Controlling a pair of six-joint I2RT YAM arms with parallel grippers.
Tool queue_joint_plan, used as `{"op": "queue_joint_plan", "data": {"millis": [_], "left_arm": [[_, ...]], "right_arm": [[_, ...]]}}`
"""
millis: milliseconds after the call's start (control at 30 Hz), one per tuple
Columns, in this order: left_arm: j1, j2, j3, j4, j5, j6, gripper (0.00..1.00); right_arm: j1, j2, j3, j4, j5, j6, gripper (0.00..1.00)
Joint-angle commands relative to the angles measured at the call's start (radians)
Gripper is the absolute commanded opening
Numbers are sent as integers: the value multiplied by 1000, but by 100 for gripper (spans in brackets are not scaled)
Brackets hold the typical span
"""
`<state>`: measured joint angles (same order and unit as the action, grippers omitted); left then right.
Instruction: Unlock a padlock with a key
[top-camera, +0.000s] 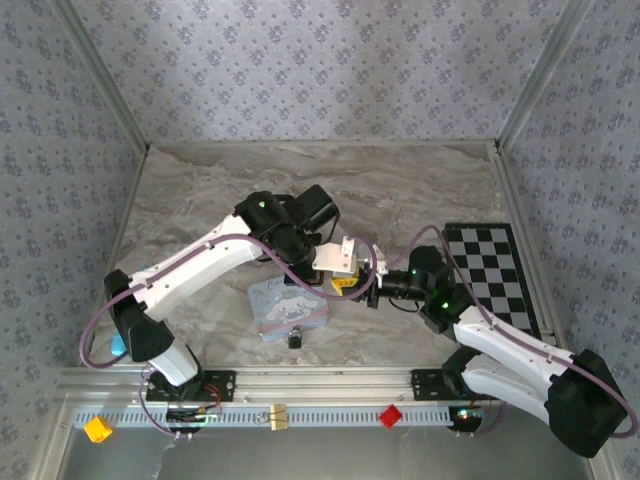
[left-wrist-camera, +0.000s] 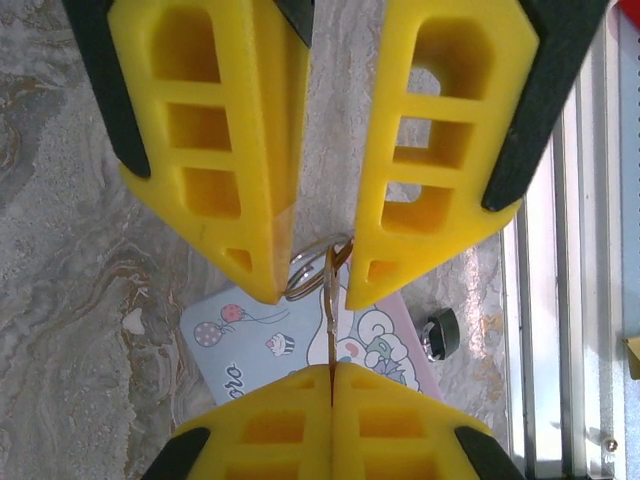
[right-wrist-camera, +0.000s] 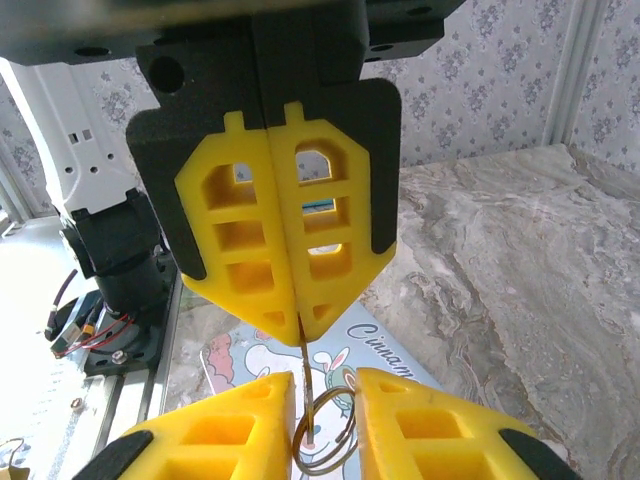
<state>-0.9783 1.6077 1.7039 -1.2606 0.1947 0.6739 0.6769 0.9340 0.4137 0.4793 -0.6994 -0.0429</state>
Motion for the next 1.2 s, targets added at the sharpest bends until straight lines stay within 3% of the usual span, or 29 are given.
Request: {"op": "queue_joint_plan", "data": {"millis": [0,533,733,867,1000,1167], "left_arm": [[-10,-46,-14,39,29,30,0],[-10,-66,-35,68,14,25,0],[16,-139,-97,226,0,-40,22],[76,-294,-269,558,-7,-193,33],[189,-485,-552,962,-36,-529,55],[288,-646,-799,1050,-72,-829,62]], "right_arm": [[10,3,5,-15,-4,-14,24],[7,-3,11,-32,4,-5,0],[-29,-22,-8,-2,59,81,0],[-87,-52,-47,30,132,186,0],[-138,-65,-81,75,200,367,0],[-146,-67,-117,92,299,614,0]]}}
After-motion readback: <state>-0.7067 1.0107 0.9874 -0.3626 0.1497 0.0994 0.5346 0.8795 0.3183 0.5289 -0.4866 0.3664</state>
